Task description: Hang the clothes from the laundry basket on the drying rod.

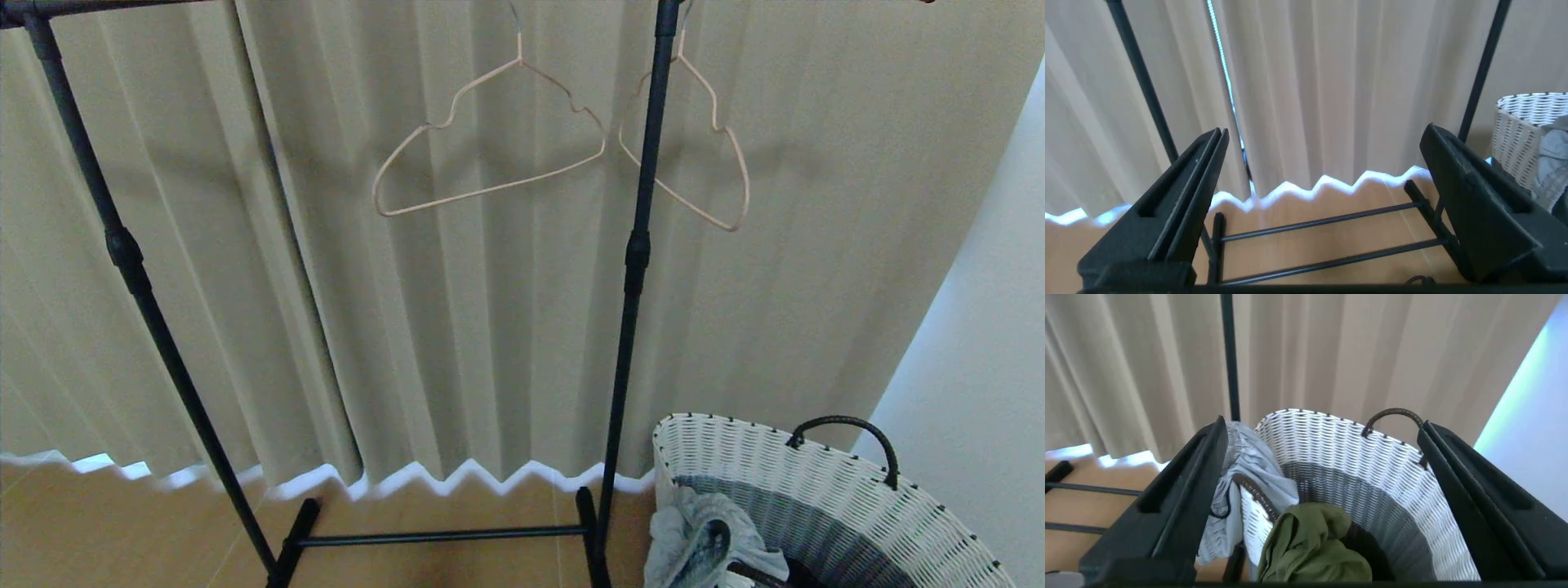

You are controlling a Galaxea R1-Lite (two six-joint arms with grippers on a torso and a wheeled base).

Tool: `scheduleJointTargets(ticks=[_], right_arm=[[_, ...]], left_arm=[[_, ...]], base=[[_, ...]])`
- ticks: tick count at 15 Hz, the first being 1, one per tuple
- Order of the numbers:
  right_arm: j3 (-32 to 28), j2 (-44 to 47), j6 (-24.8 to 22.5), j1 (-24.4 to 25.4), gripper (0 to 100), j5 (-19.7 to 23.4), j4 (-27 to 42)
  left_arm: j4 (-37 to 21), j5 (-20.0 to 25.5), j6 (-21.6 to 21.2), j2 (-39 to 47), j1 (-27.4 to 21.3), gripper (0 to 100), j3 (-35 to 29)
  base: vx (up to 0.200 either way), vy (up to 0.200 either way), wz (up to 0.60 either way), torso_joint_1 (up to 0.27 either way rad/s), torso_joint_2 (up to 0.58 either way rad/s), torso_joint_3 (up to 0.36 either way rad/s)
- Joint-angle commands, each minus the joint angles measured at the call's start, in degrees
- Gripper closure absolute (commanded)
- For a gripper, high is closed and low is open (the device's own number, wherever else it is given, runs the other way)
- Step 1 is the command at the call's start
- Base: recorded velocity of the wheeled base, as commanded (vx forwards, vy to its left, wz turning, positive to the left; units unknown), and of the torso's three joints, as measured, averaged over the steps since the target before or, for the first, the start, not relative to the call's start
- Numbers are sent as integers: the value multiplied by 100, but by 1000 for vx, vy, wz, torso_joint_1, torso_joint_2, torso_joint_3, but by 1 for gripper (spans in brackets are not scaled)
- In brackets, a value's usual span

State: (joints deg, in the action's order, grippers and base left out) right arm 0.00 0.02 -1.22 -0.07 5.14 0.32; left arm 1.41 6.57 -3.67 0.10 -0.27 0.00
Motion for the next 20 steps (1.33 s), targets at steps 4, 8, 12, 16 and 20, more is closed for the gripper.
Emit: scheduleJointTargets(ticks=[4, 8, 12, 16, 20], right_arm=[[-18, -2, -71, -1, 0, -5, 21], [-589, 402, -977, 122, 0, -40, 425], [-932, 2511, -2049, 280, 0, -207, 768], [-958, 4524, -2559, 280, 0, -919, 759], [-861, 5702, -2945, 289, 0, -901, 715]], left_arm=[[-1, 2, -2, -1, 0, 0, 0], [-10, -7, 7, -1, 0, 0, 0], [-10, -15, 24, -10, 0, 0, 0], [-10, -15, 24, -10, 0, 0, 0], [-10, -15, 33, -10, 0, 0, 0]], base=[[0, 0, 0, 0, 0, 0], [0, 0, 0, 0, 0, 0], [0, 0, 0, 0, 0, 0], [0, 0, 0, 0, 0, 0], [0, 0, 0, 0, 0, 0]])
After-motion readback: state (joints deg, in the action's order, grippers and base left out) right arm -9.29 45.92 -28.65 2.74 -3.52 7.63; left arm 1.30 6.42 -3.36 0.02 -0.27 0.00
